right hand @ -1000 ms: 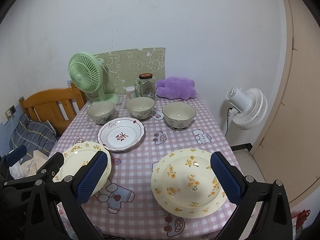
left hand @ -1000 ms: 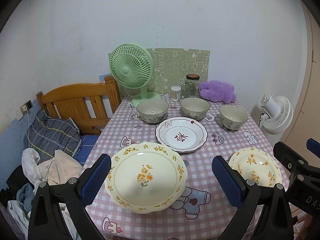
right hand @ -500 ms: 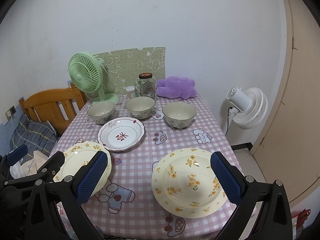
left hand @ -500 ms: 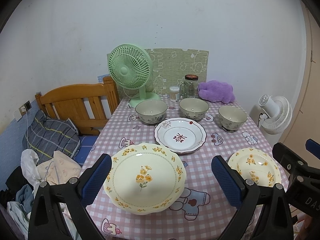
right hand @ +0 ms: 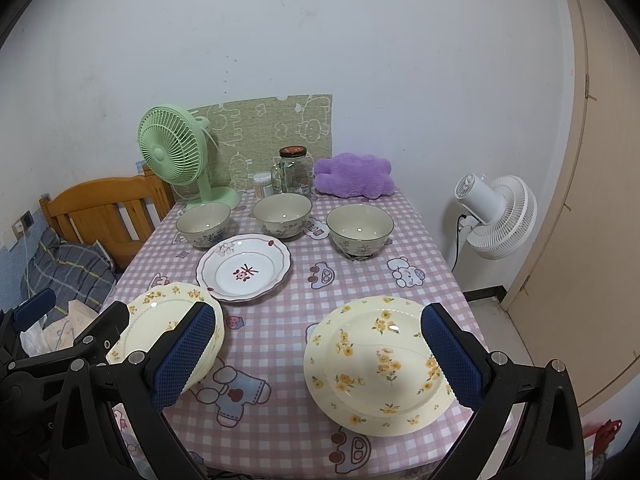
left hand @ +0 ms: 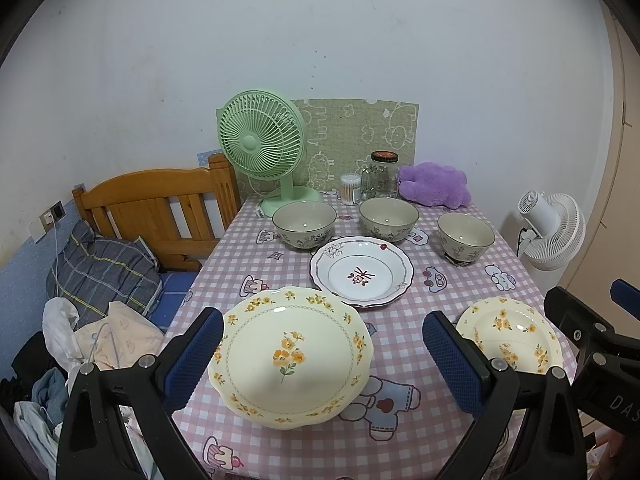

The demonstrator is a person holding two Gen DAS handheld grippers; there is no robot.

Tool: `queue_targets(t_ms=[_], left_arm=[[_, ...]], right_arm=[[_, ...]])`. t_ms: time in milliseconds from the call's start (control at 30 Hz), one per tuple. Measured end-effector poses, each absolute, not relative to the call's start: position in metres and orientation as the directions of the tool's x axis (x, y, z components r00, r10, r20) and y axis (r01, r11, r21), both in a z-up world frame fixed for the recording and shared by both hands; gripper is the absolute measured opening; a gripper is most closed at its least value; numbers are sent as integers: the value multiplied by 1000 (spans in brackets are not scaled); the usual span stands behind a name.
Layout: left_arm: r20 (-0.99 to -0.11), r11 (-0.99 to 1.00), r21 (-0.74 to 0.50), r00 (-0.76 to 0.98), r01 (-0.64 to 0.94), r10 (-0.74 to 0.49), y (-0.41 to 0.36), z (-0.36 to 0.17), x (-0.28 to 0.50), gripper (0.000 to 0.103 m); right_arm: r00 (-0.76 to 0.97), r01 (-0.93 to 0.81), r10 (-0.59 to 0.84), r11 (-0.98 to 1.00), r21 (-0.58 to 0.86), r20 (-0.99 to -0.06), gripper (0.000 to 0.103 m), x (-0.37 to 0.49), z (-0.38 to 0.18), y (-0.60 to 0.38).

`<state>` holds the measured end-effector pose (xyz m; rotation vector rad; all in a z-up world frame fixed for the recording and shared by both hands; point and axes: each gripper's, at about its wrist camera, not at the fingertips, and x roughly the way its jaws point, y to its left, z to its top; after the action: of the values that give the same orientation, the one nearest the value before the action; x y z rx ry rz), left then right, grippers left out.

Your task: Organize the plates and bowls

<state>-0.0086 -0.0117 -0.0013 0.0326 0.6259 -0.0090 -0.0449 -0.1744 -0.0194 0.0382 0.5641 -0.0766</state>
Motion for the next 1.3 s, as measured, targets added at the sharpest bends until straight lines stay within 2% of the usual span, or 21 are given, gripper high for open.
queue_targets(t_ms=[667,867,1300], left_arm=[[-576,999,38,817,3,19,-24,-7,-12,100],[-629,999,14,777,-35,36,-37,-28,-9,98],[-687,998,29,724,-61,64,-44,-58,11,96]], right_arm=[[849,73,-56,997,12,-526,103,-46,-33,-187],[822,44,-29,999,13,-569,103,-37,-51,-201],[777,16,3,1000,24,-629,103,-14,-71,-209]])
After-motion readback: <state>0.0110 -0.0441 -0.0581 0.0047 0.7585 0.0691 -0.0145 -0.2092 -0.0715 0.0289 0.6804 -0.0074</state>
